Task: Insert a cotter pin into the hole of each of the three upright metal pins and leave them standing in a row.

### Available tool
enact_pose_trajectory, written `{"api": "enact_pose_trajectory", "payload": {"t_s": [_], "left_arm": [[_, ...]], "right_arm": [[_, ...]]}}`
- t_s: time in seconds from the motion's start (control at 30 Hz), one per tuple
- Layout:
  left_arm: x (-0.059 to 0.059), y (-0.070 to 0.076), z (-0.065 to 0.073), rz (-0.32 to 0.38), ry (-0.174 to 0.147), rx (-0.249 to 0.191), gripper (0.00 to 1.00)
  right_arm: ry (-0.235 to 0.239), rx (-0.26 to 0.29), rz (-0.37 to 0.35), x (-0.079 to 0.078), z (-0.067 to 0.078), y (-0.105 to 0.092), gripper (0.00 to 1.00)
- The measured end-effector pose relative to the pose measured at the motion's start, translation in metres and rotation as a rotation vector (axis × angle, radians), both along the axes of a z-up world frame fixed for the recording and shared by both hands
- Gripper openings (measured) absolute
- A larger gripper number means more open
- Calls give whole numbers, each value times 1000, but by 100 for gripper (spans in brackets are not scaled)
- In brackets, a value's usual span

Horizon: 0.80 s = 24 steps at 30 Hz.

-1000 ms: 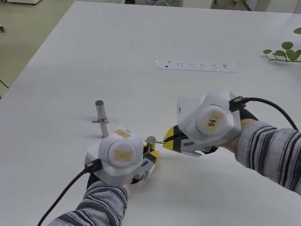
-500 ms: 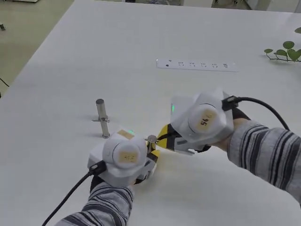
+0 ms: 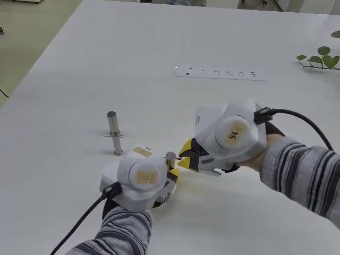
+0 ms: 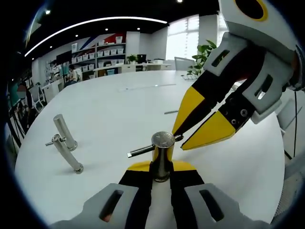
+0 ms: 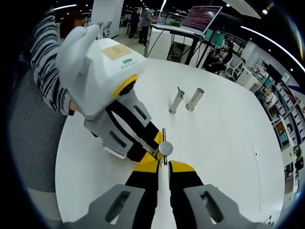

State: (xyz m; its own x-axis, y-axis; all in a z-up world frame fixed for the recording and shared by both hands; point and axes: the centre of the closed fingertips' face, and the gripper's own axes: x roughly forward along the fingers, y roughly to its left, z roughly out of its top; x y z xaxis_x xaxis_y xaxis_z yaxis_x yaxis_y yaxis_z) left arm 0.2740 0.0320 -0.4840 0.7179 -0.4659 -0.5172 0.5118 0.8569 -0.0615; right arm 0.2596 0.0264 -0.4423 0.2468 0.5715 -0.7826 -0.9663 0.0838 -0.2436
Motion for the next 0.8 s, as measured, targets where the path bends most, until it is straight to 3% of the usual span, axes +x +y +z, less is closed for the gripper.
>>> {"api": "enact_pose_trajectory", "payload": {"t_s": [0.8], "left_arm": [[-1,0,-1,24,0,7,10]], "right_arm": [[-5,16,-6,1,1,3,0]]}}
